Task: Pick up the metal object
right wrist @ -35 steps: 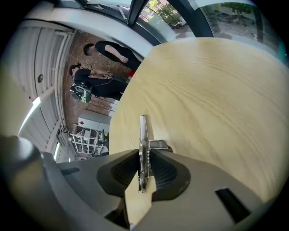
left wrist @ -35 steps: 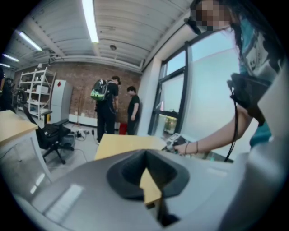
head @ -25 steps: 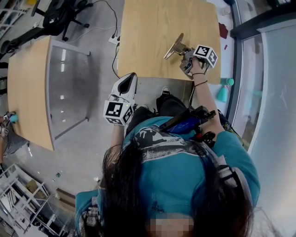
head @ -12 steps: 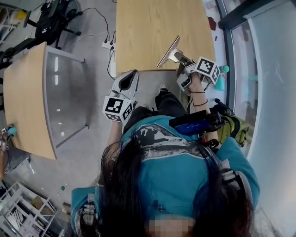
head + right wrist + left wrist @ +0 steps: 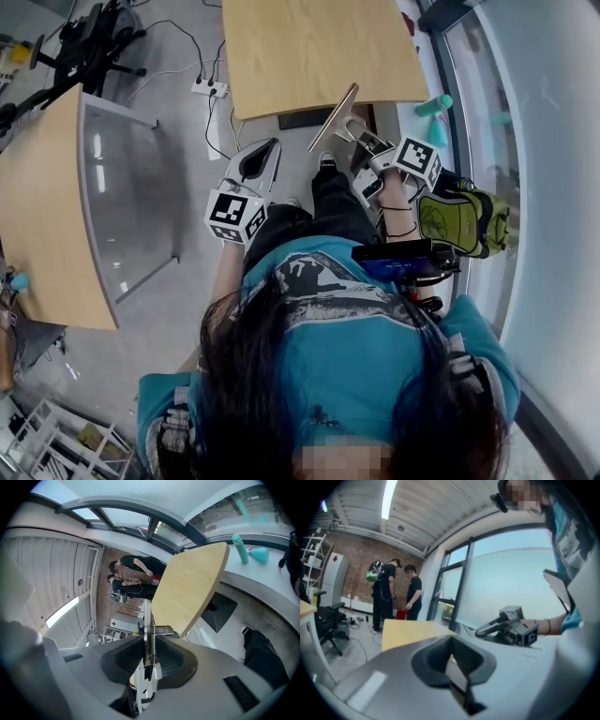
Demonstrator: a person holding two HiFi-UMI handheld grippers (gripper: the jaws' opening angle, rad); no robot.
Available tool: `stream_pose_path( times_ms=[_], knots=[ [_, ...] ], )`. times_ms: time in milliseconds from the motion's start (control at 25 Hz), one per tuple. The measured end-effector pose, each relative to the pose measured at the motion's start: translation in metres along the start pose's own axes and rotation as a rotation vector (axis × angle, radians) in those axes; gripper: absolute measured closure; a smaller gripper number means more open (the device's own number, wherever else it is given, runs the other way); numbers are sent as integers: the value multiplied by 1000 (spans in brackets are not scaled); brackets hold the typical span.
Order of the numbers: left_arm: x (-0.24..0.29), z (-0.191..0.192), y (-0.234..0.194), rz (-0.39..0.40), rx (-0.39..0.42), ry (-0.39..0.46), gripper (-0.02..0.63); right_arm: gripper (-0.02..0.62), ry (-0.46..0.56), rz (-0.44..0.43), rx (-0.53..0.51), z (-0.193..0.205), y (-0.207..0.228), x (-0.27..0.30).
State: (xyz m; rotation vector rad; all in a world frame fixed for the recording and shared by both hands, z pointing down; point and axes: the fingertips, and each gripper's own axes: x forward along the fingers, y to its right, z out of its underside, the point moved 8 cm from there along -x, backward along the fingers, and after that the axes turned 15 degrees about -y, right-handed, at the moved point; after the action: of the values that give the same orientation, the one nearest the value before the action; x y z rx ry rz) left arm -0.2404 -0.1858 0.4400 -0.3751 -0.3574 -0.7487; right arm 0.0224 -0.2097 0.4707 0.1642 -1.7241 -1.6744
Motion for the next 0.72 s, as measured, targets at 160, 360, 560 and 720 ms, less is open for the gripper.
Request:
stream_pose_path(
  times_ms=[160, 360, 560, 720],
  knots=[
    [-16, 20, 20, 35, -17, 2, 601, 508, 0, 27, -2, 41, 5, -23],
    [-22, 36, 53, 58, -19, 7, 601, 508, -4, 36, -4, 71, 17, -53],
    [-29, 40, 89, 61, -4, -2, 601, 508, -12, 27, 0, 89, 25, -83],
    [-31, 42, 113, 51, 11, 1, 601, 508, -24, 22, -10, 102, 35, -105]
  ],
)
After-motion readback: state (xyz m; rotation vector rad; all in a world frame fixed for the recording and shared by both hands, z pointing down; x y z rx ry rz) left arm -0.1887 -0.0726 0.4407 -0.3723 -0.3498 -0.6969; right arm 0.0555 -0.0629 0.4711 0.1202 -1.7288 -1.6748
